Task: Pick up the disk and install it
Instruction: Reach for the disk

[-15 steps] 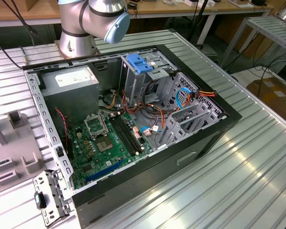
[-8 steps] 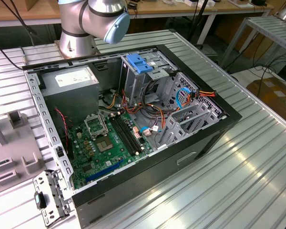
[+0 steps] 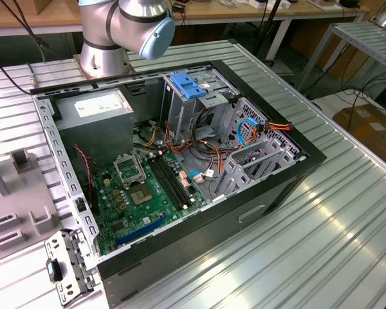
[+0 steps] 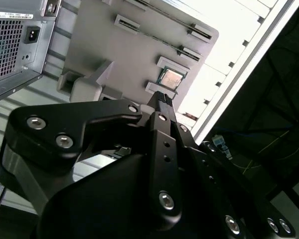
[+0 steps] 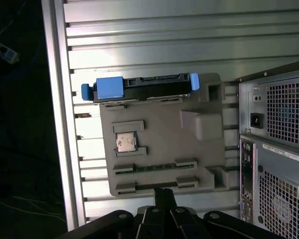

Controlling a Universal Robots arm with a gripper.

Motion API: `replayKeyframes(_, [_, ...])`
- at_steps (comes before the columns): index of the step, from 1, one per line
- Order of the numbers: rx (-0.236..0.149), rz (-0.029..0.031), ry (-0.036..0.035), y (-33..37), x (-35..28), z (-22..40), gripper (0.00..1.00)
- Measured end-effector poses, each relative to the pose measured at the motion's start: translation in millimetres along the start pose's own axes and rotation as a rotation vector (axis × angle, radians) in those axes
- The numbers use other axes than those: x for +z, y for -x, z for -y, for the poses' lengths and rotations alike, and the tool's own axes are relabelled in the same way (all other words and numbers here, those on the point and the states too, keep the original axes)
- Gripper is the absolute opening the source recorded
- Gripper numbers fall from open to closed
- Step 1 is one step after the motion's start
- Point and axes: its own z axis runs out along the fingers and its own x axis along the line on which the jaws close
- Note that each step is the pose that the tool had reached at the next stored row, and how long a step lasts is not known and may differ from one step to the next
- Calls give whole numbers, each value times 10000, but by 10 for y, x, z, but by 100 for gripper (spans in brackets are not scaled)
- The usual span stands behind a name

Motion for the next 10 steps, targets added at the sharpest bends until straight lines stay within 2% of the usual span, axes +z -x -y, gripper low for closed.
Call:
replayKeyframes(3, [1,-7,70,-2,7,-13,11])
replayKeyframes(4, [3,-13,128,-2,9,-17,11])
replayKeyframes(7, [15,-42,547,-2,14,-19,11])
replayKeyframes(8, [20,-56,722,-3,16,-19,11])
replayKeyframes(10, [26,-64,869,-4,39,-23,11])
